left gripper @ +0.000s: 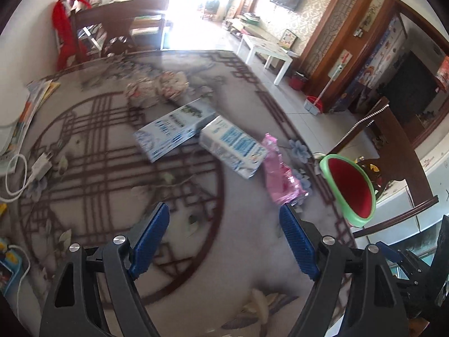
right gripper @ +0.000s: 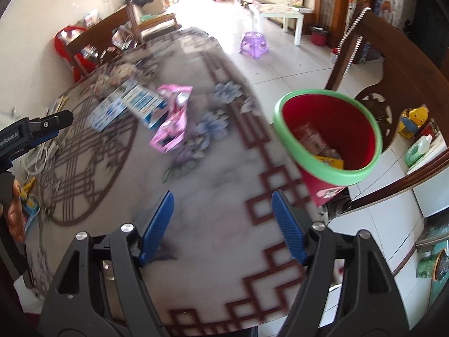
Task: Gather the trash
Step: 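Grasp the brown cigarette pack with the left tool while the right tool grasps the pink wrapper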
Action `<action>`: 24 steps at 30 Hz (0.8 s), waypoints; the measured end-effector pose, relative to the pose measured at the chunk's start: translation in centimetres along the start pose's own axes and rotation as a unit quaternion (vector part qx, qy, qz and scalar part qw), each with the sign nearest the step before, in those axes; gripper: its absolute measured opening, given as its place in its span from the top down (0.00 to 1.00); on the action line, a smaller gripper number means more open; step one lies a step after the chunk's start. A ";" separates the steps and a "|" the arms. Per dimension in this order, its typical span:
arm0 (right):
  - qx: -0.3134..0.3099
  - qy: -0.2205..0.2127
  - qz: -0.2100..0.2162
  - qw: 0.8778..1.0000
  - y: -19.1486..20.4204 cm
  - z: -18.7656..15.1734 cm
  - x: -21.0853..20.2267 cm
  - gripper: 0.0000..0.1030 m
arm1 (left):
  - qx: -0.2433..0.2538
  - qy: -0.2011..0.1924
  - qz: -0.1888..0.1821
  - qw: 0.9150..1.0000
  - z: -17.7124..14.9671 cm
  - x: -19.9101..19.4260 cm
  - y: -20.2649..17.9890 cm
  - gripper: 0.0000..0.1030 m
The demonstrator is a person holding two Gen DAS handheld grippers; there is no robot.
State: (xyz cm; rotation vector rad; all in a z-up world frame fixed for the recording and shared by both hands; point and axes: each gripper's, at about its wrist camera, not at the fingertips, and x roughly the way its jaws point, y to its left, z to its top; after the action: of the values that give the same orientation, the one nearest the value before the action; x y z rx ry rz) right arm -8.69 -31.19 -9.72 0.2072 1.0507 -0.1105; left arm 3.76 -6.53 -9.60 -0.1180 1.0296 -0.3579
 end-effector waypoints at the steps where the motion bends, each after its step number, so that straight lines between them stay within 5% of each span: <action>1: -0.006 0.006 0.003 1.000 0.7 -0.4 0.3 0.32 | -0.008 0.004 0.000 1.000 -0.5 -0.1 1.0 0.25; 4: -0.011 0.019 0.013 1.000 2.5 -1.3 1.0 0.32 | 0.005 0.013 -0.021 1.000 -2.5 -0.7 2.9 0.25; 7: -0.011 0.029 0.022 0.999 3.8 -1.8 1.4 0.32 | 0.092 0.040 -0.061 0.993 -5.2 -1.1 2.3 0.25; 9: -0.014 0.030 0.025 0.999 4.6 -1.8 1.5 0.32 | 0.182 0.065 -0.074 0.978 -7.5 -1.1 1.1 0.24; 11: -0.016 0.029 0.024 0.999 5.0 -1.7 1.5 0.32 | 0.273 0.095 -0.075 0.954 -10.4 -0.7 -0.1 0.24; 15: -0.017 0.030 0.023 0.999 5.7 -1.7 1.5 0.31 | 0.340 0.141 -0.080 0.926 -13.7 0.9 -1.1 0.24; 20: -0.018 0.033 0.020 0.999 6.2 -1.9 1.4 0.31 | 0.297 0.169 -0.095 0.935 -14.3 3.7 -0.7 0.26; 24: -0.016 0.035 0.017 0.999 6.1 -2.1 1.3 0.31 | 0.265 0.185 -0.131 0.937 -15.2 4.3 -0.1 0.46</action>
State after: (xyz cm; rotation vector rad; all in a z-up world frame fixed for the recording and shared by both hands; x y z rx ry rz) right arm -8.64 -24.73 -11.09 0.2005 1.1181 -0.0567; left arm -7.25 -7.06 -20.92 0.3145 1.2559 -0.9158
